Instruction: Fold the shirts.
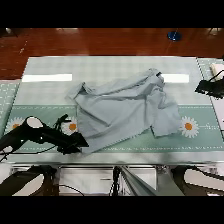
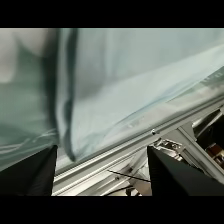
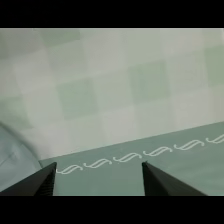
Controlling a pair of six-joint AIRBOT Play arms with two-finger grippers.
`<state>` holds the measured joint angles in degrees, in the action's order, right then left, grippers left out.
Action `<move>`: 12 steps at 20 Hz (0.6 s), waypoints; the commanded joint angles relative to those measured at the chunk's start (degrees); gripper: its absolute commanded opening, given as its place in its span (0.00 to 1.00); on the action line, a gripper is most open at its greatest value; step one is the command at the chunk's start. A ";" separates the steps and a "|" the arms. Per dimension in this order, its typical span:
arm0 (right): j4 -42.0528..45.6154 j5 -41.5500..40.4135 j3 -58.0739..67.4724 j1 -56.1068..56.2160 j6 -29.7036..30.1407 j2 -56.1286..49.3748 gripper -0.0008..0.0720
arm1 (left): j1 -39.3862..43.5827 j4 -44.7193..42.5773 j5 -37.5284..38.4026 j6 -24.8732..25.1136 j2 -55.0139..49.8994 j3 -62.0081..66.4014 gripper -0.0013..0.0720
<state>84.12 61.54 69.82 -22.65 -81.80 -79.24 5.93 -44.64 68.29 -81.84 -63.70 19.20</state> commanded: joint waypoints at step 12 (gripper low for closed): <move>-0.33 -0.52 -0.02 -0.02 0.55 0.00 0.77 | 8.96 6.73 -15.43 3.58 -3.04 0.59 0.05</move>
<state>83.85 61.43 69.82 -22.65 -81.43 -79.24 14.68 -38.09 55.86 -80.38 -66.70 19.77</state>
